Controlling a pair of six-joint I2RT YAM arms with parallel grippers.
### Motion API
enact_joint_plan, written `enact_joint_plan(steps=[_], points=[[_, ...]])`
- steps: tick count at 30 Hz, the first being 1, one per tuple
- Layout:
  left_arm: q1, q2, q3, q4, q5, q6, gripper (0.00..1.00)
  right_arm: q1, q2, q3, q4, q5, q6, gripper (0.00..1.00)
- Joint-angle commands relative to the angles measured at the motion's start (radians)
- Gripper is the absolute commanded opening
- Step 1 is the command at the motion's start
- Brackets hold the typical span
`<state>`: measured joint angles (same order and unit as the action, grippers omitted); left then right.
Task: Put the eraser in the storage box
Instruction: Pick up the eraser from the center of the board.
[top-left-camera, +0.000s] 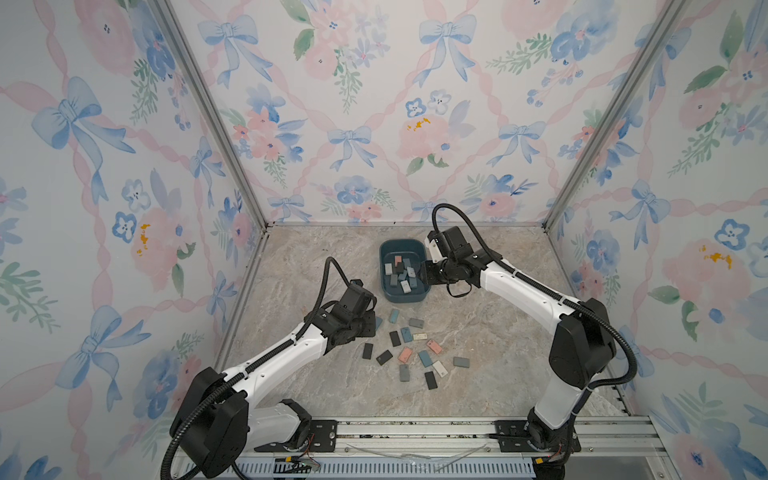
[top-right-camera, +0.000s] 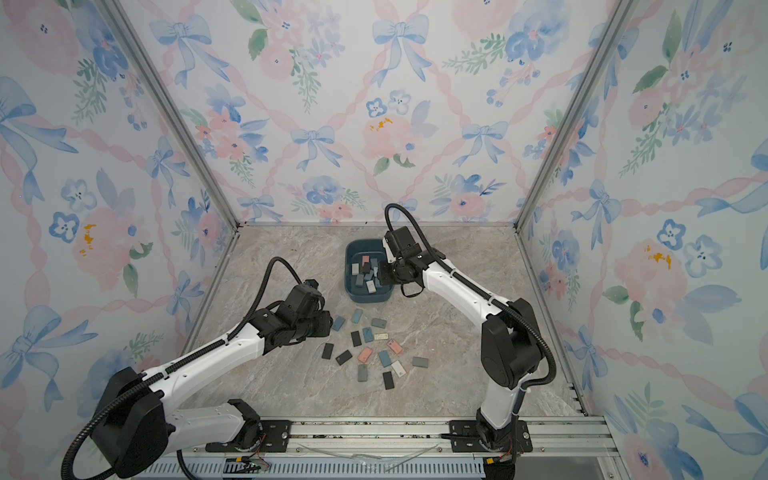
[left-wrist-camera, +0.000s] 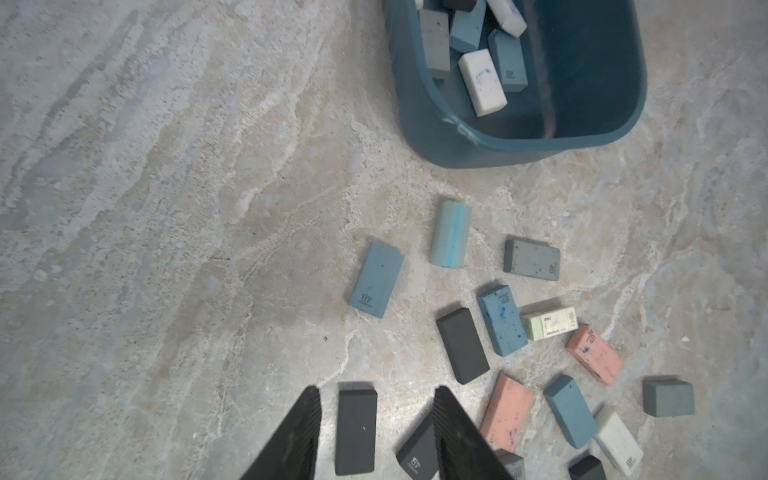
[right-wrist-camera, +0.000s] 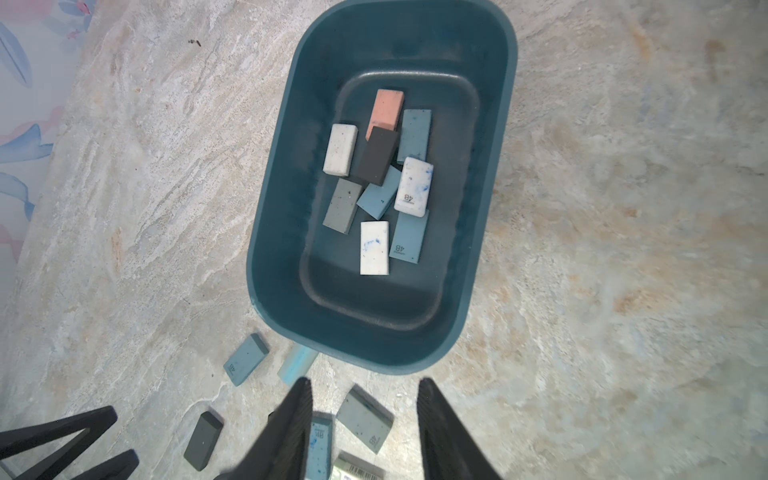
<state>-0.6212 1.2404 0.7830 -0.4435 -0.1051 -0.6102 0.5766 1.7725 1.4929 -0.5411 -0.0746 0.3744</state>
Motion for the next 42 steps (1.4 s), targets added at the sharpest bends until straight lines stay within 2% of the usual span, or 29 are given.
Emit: enact_joint_plan(steps=[1, 14, 28, 39, 42], points=[[-0.023, 0.018, -0.023, -0.032, 0.025, 0.016, 0.48, -0.011, -0.051, -0.040, 0.032, 0.007, 0.021, 0.45], [-0.093, 0.094, -0.079, -0.091, 0.005, -0.060, 0.53, -0.017, -0.089, -0.094, 0.055, 0.007, 0.032, 0.45], [-0.107, 0.172, -0.090, -0.091, -0.021, -0.114, 0.55, -0.026, -0.104, -0.124, 0.068, 0.006, 0.036, 0.45], [-0.117, 0.232, -0.069, -0.089, -0.044, -0.131, 0.53, -0.026, -0.096, -0.138, 0.075, 0.001, 0.042, 0.45], [-0.126, 0.253, -0.059, -0.089, -0.047, -0.129, 0.48, -0.028, -0.097, -0.139, 0.077, 0.001, 0.042, 0.45]])
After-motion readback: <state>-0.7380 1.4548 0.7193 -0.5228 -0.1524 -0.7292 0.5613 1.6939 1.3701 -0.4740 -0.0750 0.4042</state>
